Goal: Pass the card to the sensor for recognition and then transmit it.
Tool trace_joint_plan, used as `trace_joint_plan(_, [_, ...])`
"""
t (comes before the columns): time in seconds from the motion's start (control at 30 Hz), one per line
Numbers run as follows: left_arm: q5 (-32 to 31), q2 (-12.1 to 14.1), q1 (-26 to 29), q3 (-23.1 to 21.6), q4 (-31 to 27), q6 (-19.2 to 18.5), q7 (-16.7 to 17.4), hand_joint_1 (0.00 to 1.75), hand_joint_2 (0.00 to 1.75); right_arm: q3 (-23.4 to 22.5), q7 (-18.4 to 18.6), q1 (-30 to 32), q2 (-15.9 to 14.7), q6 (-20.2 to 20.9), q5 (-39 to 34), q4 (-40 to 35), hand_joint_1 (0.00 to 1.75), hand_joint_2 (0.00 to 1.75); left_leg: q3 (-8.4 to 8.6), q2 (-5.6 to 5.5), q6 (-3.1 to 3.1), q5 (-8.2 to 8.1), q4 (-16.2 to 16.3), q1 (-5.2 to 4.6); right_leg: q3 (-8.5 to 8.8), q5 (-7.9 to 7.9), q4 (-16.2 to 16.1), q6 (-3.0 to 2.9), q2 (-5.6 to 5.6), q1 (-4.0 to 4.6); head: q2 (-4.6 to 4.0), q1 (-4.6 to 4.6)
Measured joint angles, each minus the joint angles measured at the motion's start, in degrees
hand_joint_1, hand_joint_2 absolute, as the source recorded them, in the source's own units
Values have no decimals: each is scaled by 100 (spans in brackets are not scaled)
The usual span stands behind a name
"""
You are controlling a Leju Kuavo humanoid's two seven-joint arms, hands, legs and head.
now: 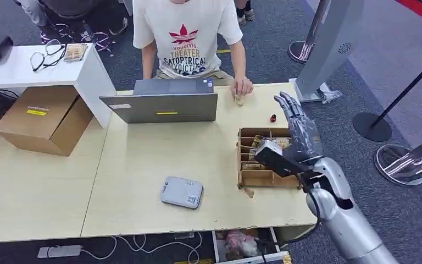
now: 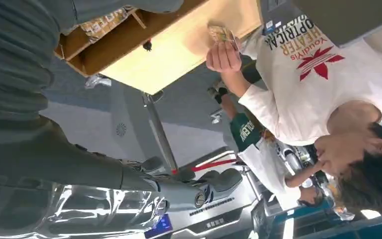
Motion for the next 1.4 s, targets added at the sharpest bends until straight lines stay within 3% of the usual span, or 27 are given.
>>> trace_joint_plan(0.03, [0,0,0,0,0,0,-4,0,0,0,28,20,-11,24,-2,0,54,175,0,0,0,0,0,0,0,0,0,0,0,0,0,0])
trace_joint_plan(0.1, [2,0,1,0,0,0,-26,0,0,0,37,60,-33,59,-2,0,65,175,0,-1,0,0,0,0,0,0,0,0,-1,0,0,0])
trace_joint_plan(0.17, [0,2,1,0,0,0,-35,0,0,0,48,90,-50,85,-24,0,99,175,0,-1,0,0,0,0,0,0,0,0,0,0,0,-2])
trace_joint_plan(0.2, [0,2,1,0,0,-2,-35,0,0,0,50,106,-63,87,-33,0,96,175,0,-1,0,0,0,0,0,0,0,0,0,0,0,-2])
trace_joint_plan(0.23, [0,2,1,0,0,-2,-35,0,0,0,52,130,-81,87,-37,0,108,175,0,-1,0,0,0,0,0,0,0,0,0,0,0,0])
trace_joint_plan(0.27, [0,2,1,0,0,-2,-35,0,0,0,61,153,-96,87,-39,0,108,175,0,-1,0,0,0,0,0,0,0,0,0,0,0,-2])
trace_joint_plan(0.33, [-2,2,1,0,0,-4,-35,0,0,-4,98,201,-125,100,-59,0,131,175,0,-1,0,0,0,0,0,0,0,0,0,0,0,-2])
trace_joint_plan(0.43, [-2,4,1,0,0,-24,-31,0,0,-26,127,283,-153,103,-74,-7,129,175,-1,-1,0,0,0,-1,0,0,0,0,0,0,0,-2])
trace_joint_plan(0.53, [-2,7,2,0,0,-46,-17,0,0,-39,138,347,-168,109,-77,-9,87,175,0,-1,0,0,0,0,0,0,0,0,0,0,0,-2])
trace_joint_plan(0.67, [2,11,4,0,0,-66,37,0,0,-98,166,434,-201,118,-79,-4,87,175,0,-1,0,0,0,0,0,0,0,0,0,0,0,0])
trace_joint_plan(0.87, [35,15,6,0,0,-90,83,0,0,-201,236,531,-245,111,33,24,72,175,0,-1,0,0,0,0,0,0,0,0,0,0,0,-2])
trace_joint_plan(1.03, [79,20,11,0,0,-116,140,0,0,-297,251,641,-288,111,83,44,80,175,-1,-1,2,-1,0,-1,0,0,0,0,0,0,0,0])
trace_joint_plan(1.07, [87,20,12,0,0,-125,147,0,0,-310,251,658,-299,111,83,53,96,175,-1,-1,2,-2,0,-1,0,0,0,0,0,0,0,-2])
trace_joint_plan(1.1, [90,20,12,0,0,-136,155,0,0,-317,251,674,-308,114,83,63,99,175,-1,-1,2,-2,0,-1,0,0,0,1,0,-1,0,-2])
trace_joint_plan(1.13, [94,20,12,0,0,-144,166,0,0,-319,254,691,-317,116,85,66,91,175,-1,-1,2,-2,0,-1,0,-1,0,1,0,-1,0,-2])
trace_joint_plan(1.3, [96,28,18,0,0,-203,205,0,0,-356,317,791,-347,127,120,105,94,175,-1,-1,2,-2,0,0,0,-1,0,1,0,0,0,-2])
trace_joint_plan(1.33, [96,31,21,0,0,-221,208,0,0,-369,343,819,-347,127,140,105,86,175,-1,-1,2,-2,0,0,0,-1,0,1,0,0,0,0])
trace_joint_plan(1.4, [83,37,32,0,0,-240,208,0,0,-398,367,869,-347,127,193,107,87,175,-1,-1,2,-2,0,0,0,-1,0,1,0,0,0,-2])
